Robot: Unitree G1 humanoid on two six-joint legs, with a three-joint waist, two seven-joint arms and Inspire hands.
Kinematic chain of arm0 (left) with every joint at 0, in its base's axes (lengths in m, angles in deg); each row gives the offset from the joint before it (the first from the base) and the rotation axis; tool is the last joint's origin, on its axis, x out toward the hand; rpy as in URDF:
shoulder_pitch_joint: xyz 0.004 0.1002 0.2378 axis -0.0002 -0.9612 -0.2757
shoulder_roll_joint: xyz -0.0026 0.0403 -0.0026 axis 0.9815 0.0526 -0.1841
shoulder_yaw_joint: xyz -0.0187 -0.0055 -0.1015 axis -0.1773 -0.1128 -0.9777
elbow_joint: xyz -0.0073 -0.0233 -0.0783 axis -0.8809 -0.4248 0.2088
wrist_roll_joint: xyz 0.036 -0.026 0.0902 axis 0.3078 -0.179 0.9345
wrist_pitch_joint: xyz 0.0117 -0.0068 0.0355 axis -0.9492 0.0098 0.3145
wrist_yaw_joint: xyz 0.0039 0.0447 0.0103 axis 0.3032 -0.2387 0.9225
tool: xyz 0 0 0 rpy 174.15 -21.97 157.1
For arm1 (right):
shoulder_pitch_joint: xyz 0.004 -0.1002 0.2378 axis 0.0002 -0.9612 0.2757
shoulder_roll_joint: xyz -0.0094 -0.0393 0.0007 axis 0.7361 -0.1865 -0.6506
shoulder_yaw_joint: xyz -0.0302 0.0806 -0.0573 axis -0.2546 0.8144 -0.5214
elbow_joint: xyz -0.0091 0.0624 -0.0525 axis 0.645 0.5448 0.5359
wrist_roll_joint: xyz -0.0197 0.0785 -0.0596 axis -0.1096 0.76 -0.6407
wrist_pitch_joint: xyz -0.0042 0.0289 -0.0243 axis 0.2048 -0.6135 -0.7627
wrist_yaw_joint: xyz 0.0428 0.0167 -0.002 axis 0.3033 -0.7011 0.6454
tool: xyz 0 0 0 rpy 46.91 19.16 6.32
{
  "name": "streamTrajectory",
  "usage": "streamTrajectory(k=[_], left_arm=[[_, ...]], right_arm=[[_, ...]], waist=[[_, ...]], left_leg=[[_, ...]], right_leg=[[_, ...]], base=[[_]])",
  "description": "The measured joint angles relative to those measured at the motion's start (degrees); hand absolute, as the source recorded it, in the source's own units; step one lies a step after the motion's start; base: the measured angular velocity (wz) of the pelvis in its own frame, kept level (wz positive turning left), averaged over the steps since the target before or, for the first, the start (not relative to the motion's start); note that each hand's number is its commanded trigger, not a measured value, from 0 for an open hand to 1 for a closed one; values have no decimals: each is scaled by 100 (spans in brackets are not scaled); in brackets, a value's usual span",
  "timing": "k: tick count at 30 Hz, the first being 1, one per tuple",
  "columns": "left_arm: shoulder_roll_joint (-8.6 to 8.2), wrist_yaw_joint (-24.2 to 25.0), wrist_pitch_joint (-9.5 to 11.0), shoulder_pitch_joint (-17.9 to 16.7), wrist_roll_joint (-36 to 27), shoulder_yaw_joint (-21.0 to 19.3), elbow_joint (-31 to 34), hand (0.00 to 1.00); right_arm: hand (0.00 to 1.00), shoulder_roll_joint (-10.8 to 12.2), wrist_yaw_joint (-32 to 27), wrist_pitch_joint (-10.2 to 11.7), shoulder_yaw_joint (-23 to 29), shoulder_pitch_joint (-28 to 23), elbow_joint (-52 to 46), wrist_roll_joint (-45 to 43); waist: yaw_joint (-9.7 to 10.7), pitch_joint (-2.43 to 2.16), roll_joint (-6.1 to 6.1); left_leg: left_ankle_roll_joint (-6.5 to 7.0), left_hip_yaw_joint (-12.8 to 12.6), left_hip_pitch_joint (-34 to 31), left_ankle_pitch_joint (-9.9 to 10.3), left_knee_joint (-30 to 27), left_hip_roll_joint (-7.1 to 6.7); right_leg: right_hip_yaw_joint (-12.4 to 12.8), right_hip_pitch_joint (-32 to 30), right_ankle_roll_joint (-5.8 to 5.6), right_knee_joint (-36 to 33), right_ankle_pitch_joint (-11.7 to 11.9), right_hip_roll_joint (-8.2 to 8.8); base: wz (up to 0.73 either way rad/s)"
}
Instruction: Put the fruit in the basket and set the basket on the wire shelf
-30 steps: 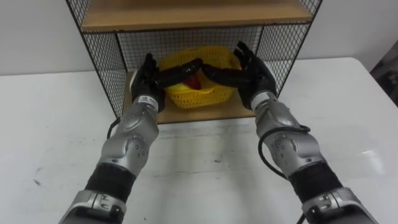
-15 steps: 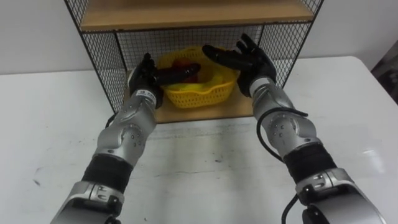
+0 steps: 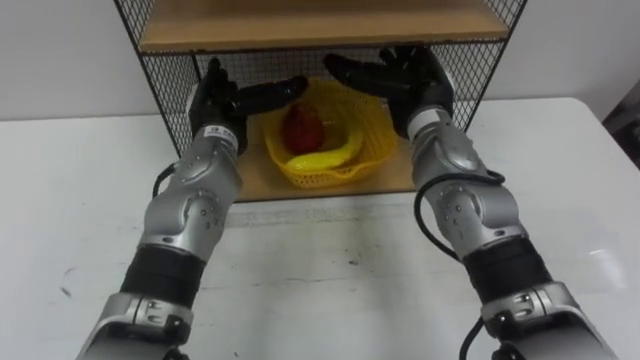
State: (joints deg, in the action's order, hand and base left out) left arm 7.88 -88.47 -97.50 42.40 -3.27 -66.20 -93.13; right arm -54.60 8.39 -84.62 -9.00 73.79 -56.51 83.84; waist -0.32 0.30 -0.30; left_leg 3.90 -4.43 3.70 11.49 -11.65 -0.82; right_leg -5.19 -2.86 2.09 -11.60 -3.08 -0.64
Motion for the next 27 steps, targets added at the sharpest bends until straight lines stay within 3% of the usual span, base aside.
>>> streamTrajectory(k=[2, 5, 15, 22, 27], left_arm=[[65, 3, 3, -186, 150, 131, 559, 0], [101, 35, 2, -375, 166, 212, 968, 0], [237, 297, -9, -968, 258, 257, 1313, 0], [346, 513, -8, -1505, 262, 325, 1941, 0], [320, 745, -8, -2005, 249, 427, 2411, 0]], right_arm=[[0, -51, 26, 0, 0, -207, -195, -56], [0, -122, 33, 0, 1, -428, -416, -104], [0, -234, 386, -3, 1, -1118, -925, -583], [0, -305, 541, -5, -5, -1715, -1607, -883], [0, -357, 797, -8, 5, -1985, -2213, -915]], waist=[[2, -36, -42], [4, -48, -25], [8, -46, -20], [16, -34, 11], [25, -40, 22]], left_leg=[[-1, 9, 7, 0, 33, 0], [-3, 35, 67, -1, 46, 1], [-20, 79, 145, -10, 116, 9], [-21, 62, 188, -12, 124, 9], [-22, 3, 191, -12, 153, 11]], right_leg=[[-8, 12, 0, 19, -1, -2], [-29, 102, 1, 84, 0, -11], [-67, 208, 14, 108, 8, -17], [-48, 238, 14, 119, 7, -29], [37, 210, 9, 116, -2, -34]], base=[[0], [5], [1], [-1], [-5]])
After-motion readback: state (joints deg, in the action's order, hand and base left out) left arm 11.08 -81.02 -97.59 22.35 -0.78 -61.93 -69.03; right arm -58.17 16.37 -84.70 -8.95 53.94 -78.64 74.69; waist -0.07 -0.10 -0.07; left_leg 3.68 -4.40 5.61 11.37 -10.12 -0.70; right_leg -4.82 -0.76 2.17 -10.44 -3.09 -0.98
